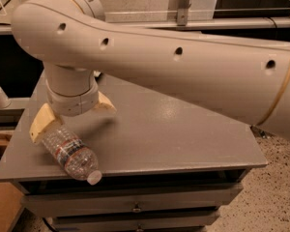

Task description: Move water bottle near green jalapeno chip bag

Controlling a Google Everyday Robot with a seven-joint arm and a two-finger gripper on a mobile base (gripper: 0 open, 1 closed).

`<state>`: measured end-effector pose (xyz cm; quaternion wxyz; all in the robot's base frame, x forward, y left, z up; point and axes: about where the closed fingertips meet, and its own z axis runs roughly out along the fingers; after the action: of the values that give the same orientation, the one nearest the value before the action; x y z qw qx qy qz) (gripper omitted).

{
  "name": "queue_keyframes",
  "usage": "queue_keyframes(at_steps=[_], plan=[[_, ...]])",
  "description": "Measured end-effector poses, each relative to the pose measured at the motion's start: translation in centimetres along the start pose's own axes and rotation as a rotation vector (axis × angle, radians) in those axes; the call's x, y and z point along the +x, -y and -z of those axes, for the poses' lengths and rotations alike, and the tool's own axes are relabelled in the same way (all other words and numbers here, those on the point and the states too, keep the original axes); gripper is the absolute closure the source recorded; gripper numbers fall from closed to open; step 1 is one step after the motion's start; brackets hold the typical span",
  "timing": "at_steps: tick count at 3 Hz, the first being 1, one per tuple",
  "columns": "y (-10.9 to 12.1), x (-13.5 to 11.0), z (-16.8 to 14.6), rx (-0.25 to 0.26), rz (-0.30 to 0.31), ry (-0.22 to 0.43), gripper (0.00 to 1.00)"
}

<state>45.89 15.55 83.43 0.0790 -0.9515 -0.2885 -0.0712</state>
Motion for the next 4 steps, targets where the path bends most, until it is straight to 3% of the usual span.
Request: queue_keyframes(at_steps=[2, 3, 4], plan=[[0.3, -0.8, -0.5, -0.034, 0.038, 0.023, 0.42], [0.0, -1.1, 0.0, -0.052, 0.029, 0.020, 0.64], [-1.5, -1.1, 2.1, -0.084, -0.035, -0.014, 0.88]])
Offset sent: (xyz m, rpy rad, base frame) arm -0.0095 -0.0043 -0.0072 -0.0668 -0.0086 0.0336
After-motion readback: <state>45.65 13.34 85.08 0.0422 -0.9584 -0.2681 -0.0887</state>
